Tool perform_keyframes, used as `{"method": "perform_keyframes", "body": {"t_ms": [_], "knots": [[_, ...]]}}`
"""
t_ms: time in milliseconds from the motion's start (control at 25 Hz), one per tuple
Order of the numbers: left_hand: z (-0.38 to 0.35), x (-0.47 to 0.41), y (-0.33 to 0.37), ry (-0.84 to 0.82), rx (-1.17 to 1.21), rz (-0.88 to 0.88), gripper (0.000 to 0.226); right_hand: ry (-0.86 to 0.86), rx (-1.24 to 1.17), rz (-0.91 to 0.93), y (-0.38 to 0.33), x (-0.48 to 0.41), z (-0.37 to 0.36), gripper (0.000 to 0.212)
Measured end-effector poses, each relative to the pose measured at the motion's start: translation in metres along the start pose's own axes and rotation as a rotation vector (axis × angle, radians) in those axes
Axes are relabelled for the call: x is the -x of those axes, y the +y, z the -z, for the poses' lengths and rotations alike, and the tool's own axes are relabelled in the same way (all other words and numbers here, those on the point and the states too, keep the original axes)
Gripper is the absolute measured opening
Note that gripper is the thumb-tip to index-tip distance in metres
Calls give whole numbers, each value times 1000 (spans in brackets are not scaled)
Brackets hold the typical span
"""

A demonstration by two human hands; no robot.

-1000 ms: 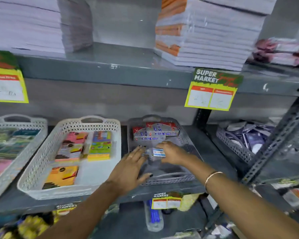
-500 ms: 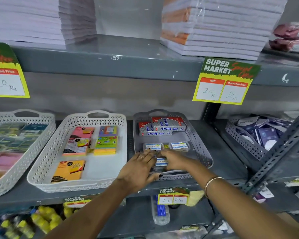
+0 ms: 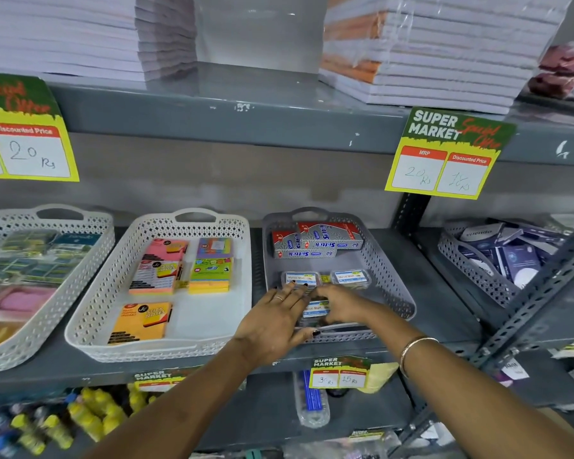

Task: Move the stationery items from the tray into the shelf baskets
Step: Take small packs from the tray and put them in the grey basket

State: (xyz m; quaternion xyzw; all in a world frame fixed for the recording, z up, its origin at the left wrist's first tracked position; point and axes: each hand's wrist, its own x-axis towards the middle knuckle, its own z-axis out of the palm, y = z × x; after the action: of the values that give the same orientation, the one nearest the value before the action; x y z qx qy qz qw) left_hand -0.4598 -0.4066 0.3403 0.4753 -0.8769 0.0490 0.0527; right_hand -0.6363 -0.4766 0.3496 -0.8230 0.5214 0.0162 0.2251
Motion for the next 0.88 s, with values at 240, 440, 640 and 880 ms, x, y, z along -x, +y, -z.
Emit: {"method": "perform_keyframes", "body": {"t_ms": [240, 440, 640, 880], "knots": [[0, 0, 0, -17, -18, 2, 63, 4, 5, -27, -3, 2, 1, 57], [2, -1, 0, -18, -25, -3, 65, -48, -18, -62, -5, 13, 22, 62], [21, 14, -14, 191, 41, 62, 61, 185, -101, -9, -20, 4, 64, 44], [44, 138, -99, 468, 58, 452, 37, 500, -205, 423, -185, -33, 70, 18]]}}
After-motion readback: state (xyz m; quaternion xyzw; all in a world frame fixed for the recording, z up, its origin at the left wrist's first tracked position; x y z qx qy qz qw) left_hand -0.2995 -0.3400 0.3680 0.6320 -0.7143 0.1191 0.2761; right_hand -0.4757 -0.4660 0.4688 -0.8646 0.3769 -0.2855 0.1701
